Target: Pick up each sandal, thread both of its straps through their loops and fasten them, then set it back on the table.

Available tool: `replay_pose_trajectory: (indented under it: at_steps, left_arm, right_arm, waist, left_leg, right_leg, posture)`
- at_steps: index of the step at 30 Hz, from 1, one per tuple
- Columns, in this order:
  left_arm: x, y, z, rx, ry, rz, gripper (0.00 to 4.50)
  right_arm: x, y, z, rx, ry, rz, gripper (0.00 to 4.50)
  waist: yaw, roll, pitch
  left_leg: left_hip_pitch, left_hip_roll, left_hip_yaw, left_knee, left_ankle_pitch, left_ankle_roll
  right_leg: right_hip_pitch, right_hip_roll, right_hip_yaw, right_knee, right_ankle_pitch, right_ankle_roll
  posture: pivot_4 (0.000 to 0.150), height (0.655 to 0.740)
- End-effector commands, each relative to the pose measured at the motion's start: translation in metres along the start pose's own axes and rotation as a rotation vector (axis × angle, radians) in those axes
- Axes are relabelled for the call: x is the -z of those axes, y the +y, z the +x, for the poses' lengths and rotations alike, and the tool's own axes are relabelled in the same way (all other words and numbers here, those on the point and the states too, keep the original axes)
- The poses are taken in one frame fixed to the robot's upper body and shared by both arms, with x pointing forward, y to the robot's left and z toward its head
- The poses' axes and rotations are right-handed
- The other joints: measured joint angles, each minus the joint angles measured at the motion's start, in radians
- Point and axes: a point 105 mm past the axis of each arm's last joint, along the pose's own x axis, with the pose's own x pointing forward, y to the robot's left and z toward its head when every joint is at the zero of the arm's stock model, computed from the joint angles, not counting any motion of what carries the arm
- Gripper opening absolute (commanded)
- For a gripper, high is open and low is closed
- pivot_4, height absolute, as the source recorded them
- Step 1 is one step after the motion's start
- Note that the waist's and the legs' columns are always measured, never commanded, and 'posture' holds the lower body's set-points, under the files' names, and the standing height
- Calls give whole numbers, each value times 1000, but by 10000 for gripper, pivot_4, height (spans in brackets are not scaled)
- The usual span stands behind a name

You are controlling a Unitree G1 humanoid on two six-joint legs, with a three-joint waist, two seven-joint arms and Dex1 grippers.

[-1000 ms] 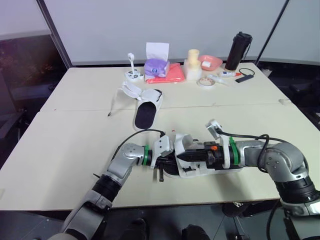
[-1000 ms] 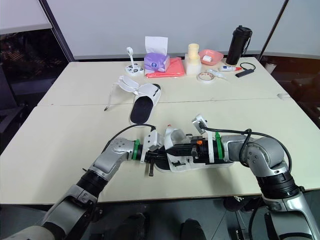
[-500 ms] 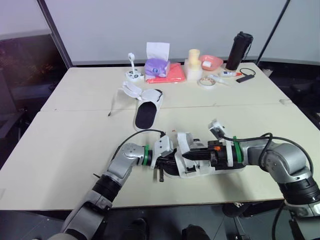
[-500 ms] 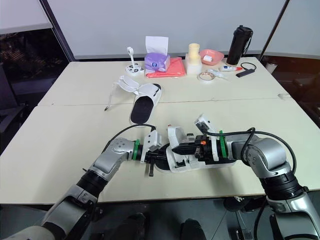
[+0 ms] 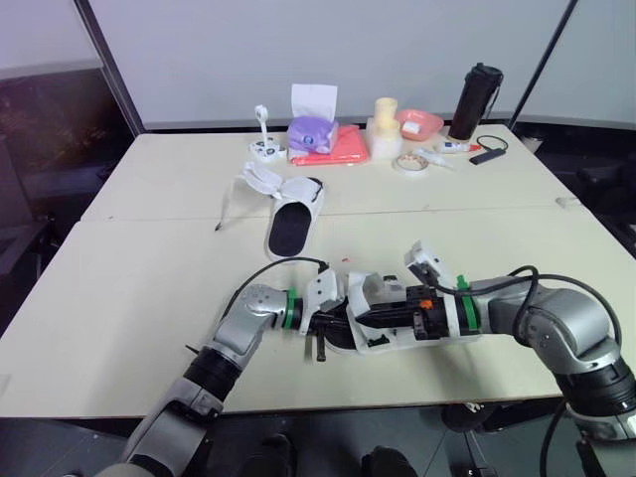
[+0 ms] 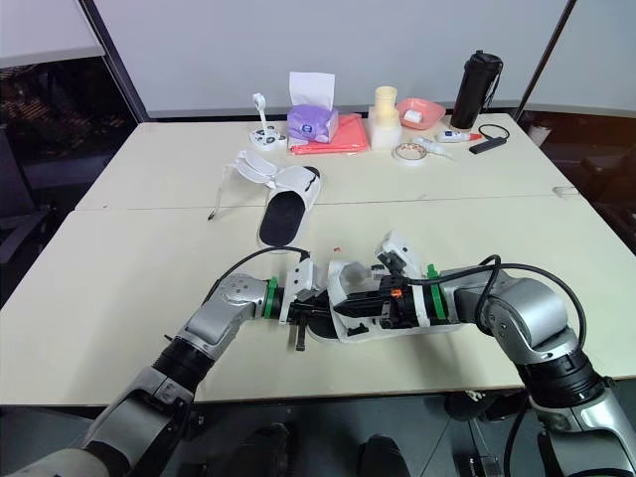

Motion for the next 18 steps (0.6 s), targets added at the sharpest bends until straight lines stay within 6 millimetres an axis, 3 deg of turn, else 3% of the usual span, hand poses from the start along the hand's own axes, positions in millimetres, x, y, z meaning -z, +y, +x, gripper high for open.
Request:
replay_pose_trajectory:
  at_steps: [1,7,18]
  left_arm:
    - [22,2,-4,-32,80,-56,0]
    - [23,1,-3,-29,80,-56,0]
    - [22,2,-2,-27,77,-54,0]
  right_arm:
    - [16,-3,0,31,71,-63,397]
    - [23,-13,-6,90,96,-140,397]
    - [21,7,-13,26,138,-215,397]
  waist:
    - [0,0,0]
    - [0,0,0]
    - [2,0,0]
  left_leg:
    - [0,0,0,0,0,0]
    - [0,0,0,0,0,0]
    - [0,0,0,0,0,0]
  right_leg:
    - [0,0,0,0,0,0]
    - [0,0,0,0,0,0]
    - [2,0,0,-3,0,0]
  posture:
    - [1500,7344]
    - [1500,7344]
    - [1500,7344]
